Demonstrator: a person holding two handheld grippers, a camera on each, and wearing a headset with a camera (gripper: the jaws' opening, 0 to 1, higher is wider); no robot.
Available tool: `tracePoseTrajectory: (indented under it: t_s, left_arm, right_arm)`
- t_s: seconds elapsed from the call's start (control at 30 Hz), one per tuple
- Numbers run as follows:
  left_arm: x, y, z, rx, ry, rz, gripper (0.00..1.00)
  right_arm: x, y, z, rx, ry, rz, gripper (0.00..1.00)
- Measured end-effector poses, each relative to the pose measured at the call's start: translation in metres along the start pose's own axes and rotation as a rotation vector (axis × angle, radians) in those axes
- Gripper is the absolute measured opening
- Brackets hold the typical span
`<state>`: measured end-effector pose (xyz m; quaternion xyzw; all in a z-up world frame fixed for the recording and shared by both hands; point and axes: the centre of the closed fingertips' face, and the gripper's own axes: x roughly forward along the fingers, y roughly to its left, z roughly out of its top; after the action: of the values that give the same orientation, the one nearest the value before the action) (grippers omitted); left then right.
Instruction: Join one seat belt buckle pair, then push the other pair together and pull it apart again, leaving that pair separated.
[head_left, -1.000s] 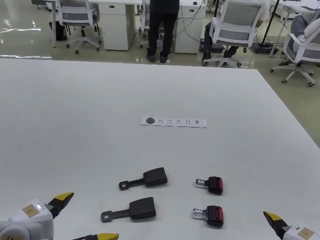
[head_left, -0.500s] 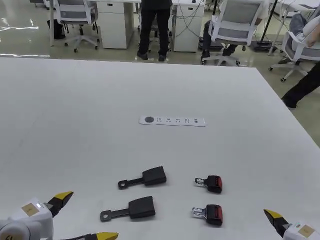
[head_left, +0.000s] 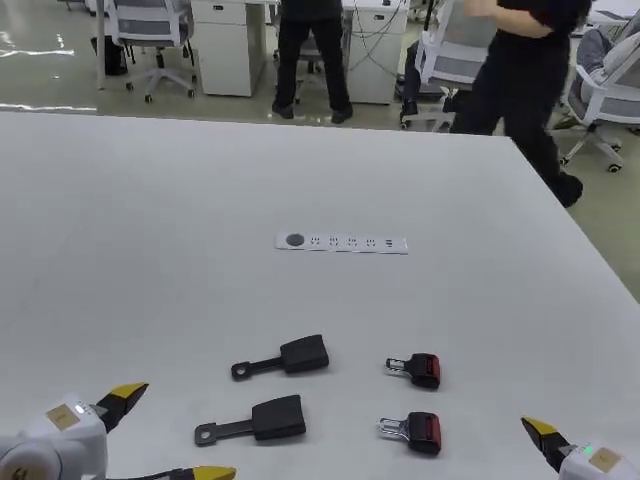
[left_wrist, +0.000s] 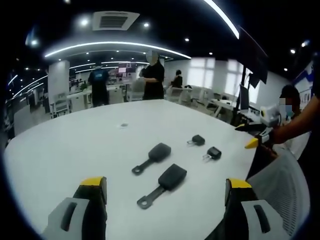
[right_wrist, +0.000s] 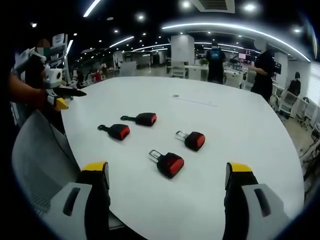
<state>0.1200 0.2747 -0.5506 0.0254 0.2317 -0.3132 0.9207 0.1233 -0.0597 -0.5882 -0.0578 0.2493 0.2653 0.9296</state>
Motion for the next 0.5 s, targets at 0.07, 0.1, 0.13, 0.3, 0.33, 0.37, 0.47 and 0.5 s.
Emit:
tracePoseTrajectory:
  t_s: [0.07, 0.1, 0.13, 0.3, 0.33, 0.37, 0.47, 0.5]
  left_arm:
    - [0.001, -0.001, 0.000, 0.000, 0.001, -0.003, 1.00]
    - [0.002, 0.001, -0.001, 0.000, 0.003, -0.004, 1.00]
    - [0.003, 0.000, -0.001, 0.002, 0.004, -0.008, 1.00]
    - [0.009, 0.002, -0.002, 0.008, 0.010, -0.017, 1.00]
    - [0.010, 0.002, -0.002, 0.010, 0.011, -0.020, 1.00]
    - [0.013, 0.001, -0.002, 0.015, 0.016, -0.023, 1.00]
    - [0.017, 0.002, -0.001, 0.019, 0.020, -0.028, 1.00]
    - [0.019, 0.003, -0.001, 0.020, 0.021, -0.030, 1.00]
  right_arm:
    - [0.001, 0.000, 0.001, -0.004, -0.002, -0.001, 0.98]
    - [0.002, 0.000, 0.002, -0.005, 0.001, 0.002, 0.98]
    - [0.002, 0.000, 0.002, -0.008, 0.003, 0.003, 0.98]
    - [0.010, 0.002, 0.000, -0.022, 0.015, 0.020, 0.97]
    - [0.010, 0.002, 0.000, -0.022, 0.016, 0.021, 0.97]
    - [0.013, 0.002, 0.000, -0.021, 0.017, 0.027, 0.97]
    - [0.019, 0.002, 0.002, -0.030, 0.020, 0.037, 0.96]
    - [0.020, 0.003, 0.004, -0.033, 0.022, 0.039, 0.96]
